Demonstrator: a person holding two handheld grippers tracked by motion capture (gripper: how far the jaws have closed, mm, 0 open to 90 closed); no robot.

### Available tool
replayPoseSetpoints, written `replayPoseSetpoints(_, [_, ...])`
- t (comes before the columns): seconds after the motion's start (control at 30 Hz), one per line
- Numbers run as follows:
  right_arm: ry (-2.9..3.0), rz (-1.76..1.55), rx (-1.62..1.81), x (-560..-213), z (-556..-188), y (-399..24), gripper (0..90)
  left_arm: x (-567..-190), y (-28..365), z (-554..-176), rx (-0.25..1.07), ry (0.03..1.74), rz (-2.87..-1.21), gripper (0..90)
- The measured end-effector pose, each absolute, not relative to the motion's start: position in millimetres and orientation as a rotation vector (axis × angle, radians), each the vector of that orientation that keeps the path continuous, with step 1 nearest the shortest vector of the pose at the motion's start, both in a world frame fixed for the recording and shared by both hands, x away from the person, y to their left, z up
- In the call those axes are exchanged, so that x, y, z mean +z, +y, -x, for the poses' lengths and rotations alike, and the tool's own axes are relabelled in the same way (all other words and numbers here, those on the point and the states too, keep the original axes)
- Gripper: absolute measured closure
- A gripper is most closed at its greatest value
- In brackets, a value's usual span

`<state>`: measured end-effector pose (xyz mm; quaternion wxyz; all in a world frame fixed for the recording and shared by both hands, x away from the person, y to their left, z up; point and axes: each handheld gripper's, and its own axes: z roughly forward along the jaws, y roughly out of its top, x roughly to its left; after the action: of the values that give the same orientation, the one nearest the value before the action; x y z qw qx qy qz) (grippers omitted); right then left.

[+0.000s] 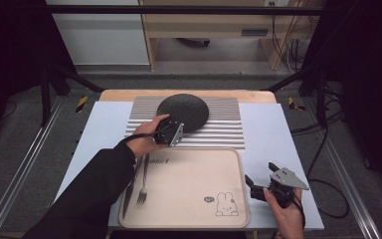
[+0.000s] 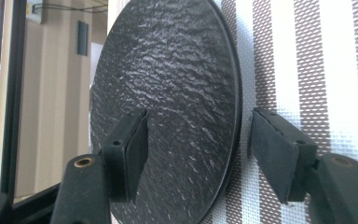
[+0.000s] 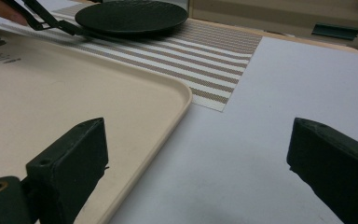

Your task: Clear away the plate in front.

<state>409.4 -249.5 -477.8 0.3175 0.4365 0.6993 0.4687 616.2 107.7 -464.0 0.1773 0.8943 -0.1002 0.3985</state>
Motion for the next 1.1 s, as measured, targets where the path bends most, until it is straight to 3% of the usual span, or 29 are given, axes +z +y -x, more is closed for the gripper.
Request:
replayPoseSetpoints(0.33, [1.839,-1.152,1.236,-477.6,-409.5,-250.2,5.6,-470.4,103.7,-617.7,1.173,-0.283,-2.528,47.7])
replayPoseSetpoints(1.1, [1.842,-1.152,1.238,-477.5,-409.4,-249.4,5.5,-478.8,103.1,-612.3,1.225,-0.324,-2.505,59.0])
